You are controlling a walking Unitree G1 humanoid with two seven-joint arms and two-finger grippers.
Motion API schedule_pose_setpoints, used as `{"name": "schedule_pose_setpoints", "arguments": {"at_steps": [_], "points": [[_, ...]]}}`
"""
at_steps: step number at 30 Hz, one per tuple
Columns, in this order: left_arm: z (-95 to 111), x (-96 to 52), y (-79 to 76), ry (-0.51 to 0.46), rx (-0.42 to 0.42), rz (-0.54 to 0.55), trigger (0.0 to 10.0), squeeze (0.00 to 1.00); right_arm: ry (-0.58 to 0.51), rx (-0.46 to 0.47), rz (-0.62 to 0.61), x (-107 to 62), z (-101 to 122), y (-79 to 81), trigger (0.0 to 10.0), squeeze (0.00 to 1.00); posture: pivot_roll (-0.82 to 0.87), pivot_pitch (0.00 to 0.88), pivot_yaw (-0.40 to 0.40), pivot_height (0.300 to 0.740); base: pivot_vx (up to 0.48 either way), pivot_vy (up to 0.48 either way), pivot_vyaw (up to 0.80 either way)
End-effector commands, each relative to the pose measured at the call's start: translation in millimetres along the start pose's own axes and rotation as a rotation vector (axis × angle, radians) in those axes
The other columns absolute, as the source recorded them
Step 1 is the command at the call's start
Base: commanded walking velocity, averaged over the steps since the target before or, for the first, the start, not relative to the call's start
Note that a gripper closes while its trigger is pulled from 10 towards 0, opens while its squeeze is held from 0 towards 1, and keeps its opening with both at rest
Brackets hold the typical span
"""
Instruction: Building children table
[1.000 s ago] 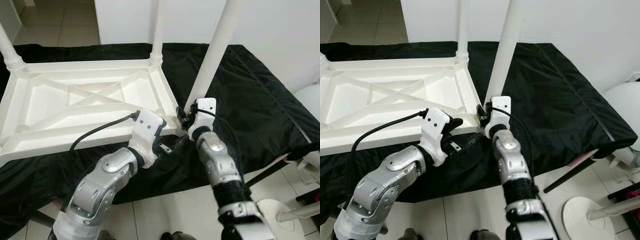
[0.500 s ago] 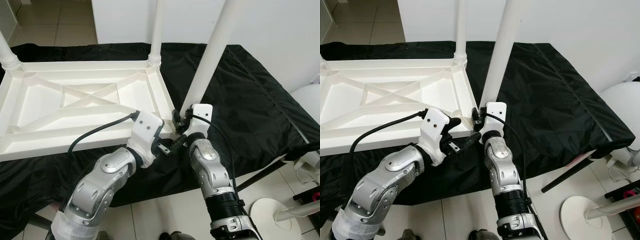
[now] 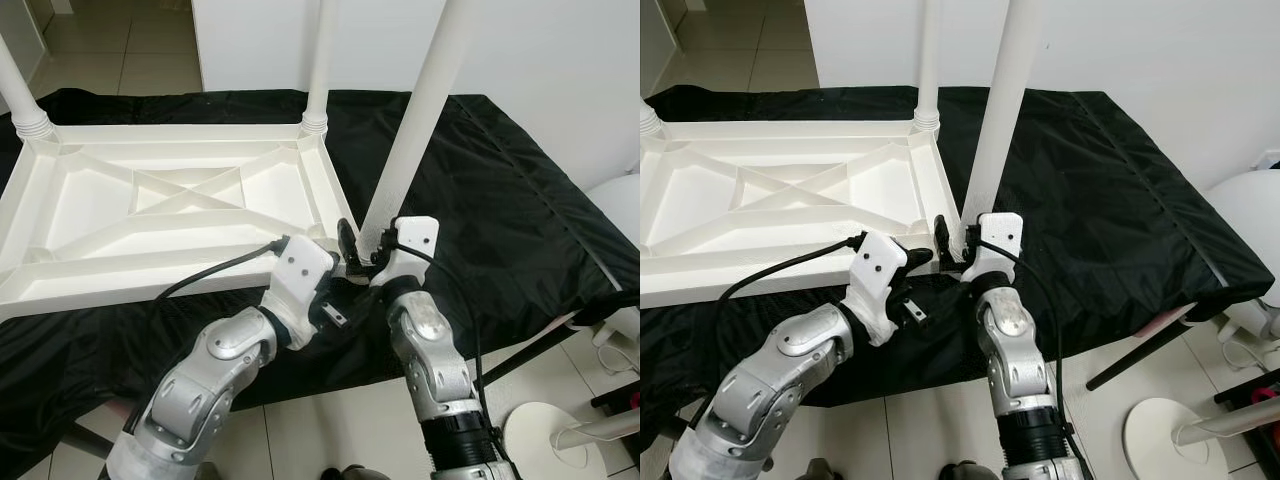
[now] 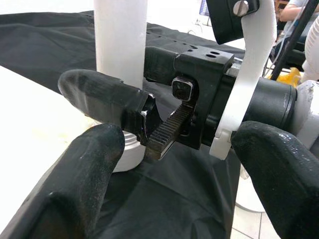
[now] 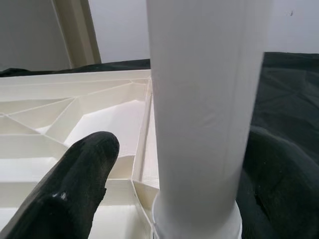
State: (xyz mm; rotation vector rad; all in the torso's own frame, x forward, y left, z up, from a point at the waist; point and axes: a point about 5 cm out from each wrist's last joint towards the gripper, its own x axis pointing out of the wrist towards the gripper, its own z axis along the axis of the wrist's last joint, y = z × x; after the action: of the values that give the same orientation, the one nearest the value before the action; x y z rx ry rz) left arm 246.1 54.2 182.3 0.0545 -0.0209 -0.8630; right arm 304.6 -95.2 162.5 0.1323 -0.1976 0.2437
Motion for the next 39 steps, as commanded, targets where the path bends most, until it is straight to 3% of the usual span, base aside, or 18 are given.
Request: {"name": "schedule_pose_setpoints", "arguments": {"at_steps": [1, 10, 22, 28, 31, 39], "points": [[-1, -4.9, 14.9, -0.002, 0.031, 0.102, 10.0, 0.0, 0.011, 0.016, -0.002, -3.9, -5, -9.2, 10.0, 0.0, 0.0, 0.066, -0.067, 0.74, 0.0, 0.0, 0.0], [-2, -9.4, 20.4, -0.009, 0.102, 0.106, 10.0, 0.0, 0.033, -0.066, 0.037, 4.8, -6, -37.2, 10.0, 0.0, -0.01, 0.079, -0.062, 0.74, 0.0, 0.0, 0.0], [4, -17.1, 16.9, -0.051, 0.098, 0.043, 10.0, 0.0, 0.042, -0.071, 0.213, 16.9, -4, -38.3, 10.0, 0.0, 0.0, 0.092, -0.057, 0.74, 0.0, 0.0, 0.0], [-3, -14.5, 30.7, -0.016, 0.134, 0.119, 10.0, 0.0, 0.072, -0.122, 0.335, 27.8, -3, -49.7, 10.0, 0.0, 0.0, 0.089, -0.053, 0.74, 0.0, 0.0, 0.0], [-8, -12.7, 38.5, -0.012, 0.098, 0.172, 10.0, 0.0, 0.091, -0.14, 0.391, 31.0, -3, -53.1, 10.0, 0.0, 0.0, 0.089, -0.053, 0.74, 0.0, 0.0, 0.0], [-19, -5.2, 35.8, 0.02, 0.1, 0.231, 10.0, 0.0, 0.175, -0.183, 0.517, 31.1, -14, -57.4, 10.0, 0.0, -0.02, 0.094, -0.067, 0.74, 0.0, 0.0, 0.0]]}}
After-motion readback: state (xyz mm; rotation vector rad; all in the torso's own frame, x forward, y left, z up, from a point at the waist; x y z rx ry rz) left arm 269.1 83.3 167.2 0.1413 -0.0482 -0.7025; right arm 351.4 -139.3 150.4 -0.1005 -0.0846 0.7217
